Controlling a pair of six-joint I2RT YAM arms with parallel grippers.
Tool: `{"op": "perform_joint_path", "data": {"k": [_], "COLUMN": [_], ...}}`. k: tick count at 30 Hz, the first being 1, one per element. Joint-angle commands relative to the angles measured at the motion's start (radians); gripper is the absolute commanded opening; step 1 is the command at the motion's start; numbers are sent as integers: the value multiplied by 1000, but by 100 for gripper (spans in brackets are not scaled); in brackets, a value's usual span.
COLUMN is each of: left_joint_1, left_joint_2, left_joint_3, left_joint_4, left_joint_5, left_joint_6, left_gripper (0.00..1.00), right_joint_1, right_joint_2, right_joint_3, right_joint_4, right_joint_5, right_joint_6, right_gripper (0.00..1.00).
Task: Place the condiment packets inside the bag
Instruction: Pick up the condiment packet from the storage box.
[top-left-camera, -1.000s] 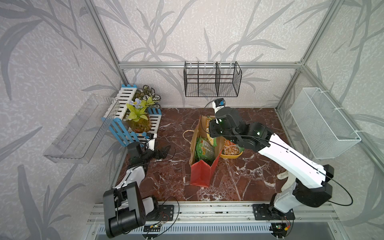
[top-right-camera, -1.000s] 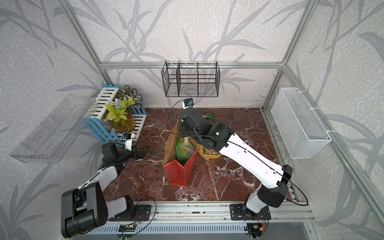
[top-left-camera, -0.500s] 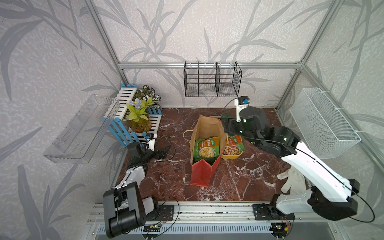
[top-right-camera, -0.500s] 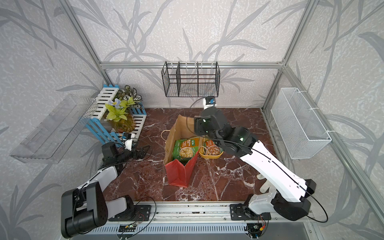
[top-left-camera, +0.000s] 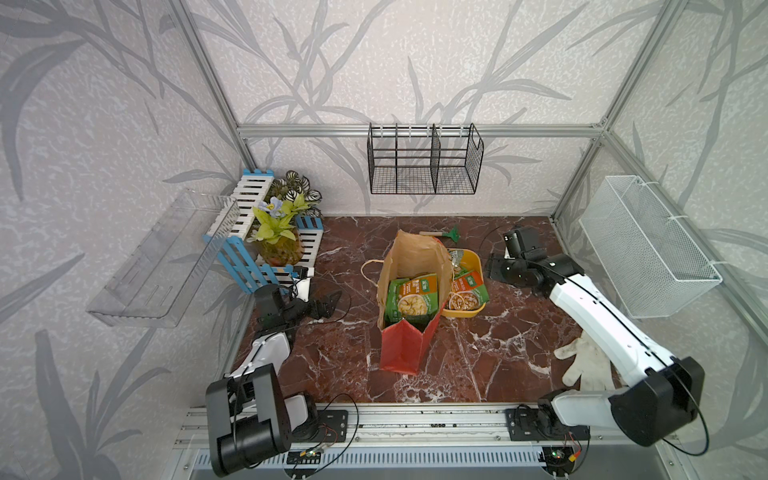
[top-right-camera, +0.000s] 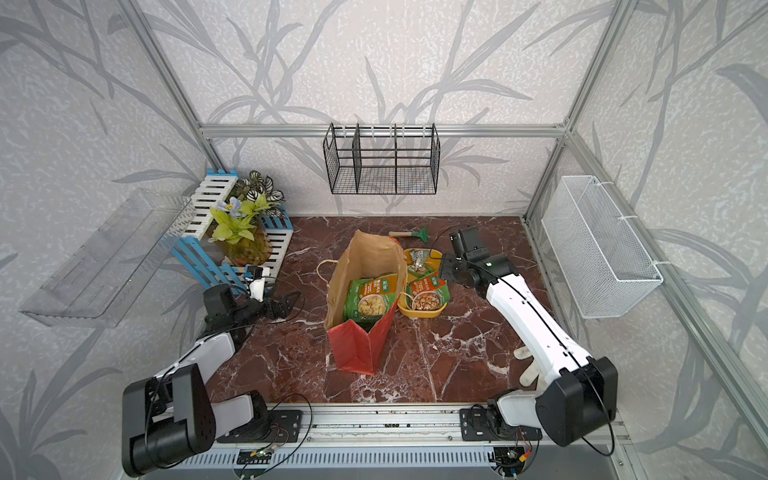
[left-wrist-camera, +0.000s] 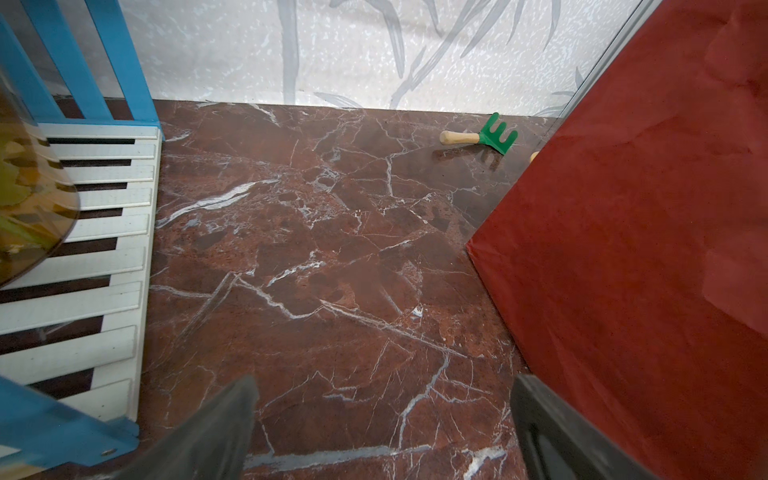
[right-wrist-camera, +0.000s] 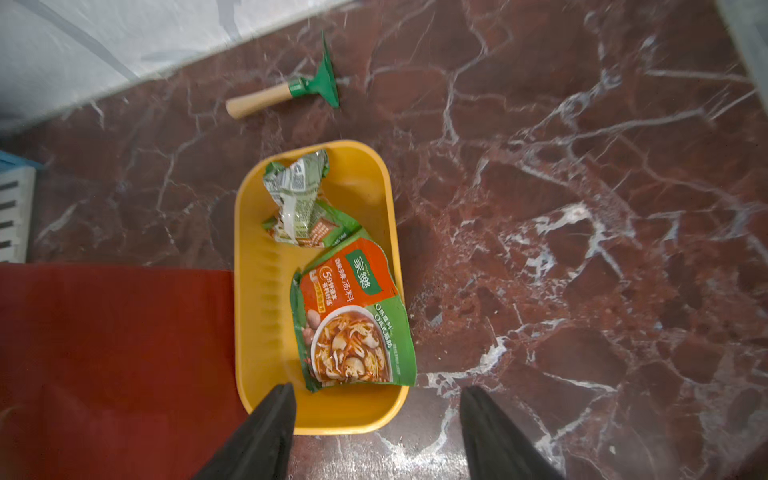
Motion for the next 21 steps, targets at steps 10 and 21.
{"op": "perform_joint_path", "data": {"k": [10,21], "left_joint_1": [6,4], "left_joint_2": [0,5], "left_joint_3": [2,2], "left_joint_4": [8,7], "left_joint_5": [32,30], "left_joint_6": [17,20], "left_gripper": [100,100], "right_joint_1": [-32,-47], "right_joint_2": [318,506], "right_joint_3": [126,261], "right_joint_4": [98,63], "right_joint_5": [-129,-83], "right_joint_6": [-123,-192], "right_gripper": [62,60]}}
